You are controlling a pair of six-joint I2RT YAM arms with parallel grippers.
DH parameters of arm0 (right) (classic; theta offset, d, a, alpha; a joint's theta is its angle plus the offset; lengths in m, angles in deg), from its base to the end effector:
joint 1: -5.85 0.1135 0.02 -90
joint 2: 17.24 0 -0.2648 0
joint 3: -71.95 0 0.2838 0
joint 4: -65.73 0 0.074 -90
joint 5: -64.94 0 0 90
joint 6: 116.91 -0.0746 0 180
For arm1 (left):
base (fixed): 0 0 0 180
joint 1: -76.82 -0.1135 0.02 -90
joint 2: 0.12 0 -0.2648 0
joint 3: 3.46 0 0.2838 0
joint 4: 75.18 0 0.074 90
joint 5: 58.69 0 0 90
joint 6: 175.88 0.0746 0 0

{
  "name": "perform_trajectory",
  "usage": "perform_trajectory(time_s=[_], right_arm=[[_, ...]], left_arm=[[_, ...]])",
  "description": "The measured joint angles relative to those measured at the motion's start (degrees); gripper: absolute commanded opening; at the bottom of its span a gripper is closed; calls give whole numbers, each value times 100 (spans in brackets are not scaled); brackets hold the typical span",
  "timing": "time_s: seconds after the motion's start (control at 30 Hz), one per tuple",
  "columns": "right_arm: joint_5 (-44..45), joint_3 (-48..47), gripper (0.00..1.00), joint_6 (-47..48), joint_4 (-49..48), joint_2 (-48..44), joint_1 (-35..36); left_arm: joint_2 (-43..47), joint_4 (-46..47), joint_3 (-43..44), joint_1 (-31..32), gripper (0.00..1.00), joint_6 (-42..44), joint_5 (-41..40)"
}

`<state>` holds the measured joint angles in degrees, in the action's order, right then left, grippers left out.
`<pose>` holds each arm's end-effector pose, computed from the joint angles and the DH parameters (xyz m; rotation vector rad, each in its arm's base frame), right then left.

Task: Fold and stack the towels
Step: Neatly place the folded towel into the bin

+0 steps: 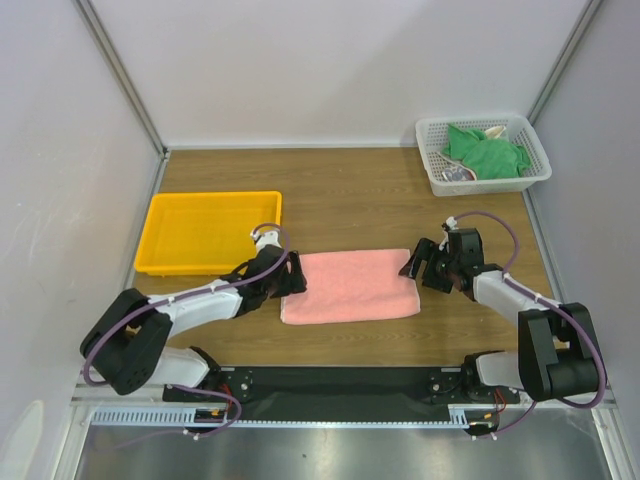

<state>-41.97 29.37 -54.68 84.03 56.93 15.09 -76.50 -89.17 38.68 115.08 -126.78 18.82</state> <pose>0.2760 0.0669 0.1084 0.2680 2.4833 0.6405 0.2378 -0.1670 0.1017 -0.1568 2.4169 -0.3842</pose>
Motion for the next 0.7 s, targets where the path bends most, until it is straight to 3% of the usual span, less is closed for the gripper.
perform_trajectory(time_s=[0.13, 0.23, 0.3, 0.7], right_arm=[[-17, 4, 82, -7, -81, 33, 0], [-63, 17, 81, -9, -155, 66, 0], [-107, 26, 80, -24, -216, 94, -2], [-247, 111, 76, -243, -345, 111, 186]], left_arm=[[-219, 90, 131, 48, 76, -107, -109], [-275, 133, 138, 90, 68, -168, -205], [-304, 157, 138, 103, 57, -225, -236], [-553, 439, 136, 125, 28, -310, -238]])
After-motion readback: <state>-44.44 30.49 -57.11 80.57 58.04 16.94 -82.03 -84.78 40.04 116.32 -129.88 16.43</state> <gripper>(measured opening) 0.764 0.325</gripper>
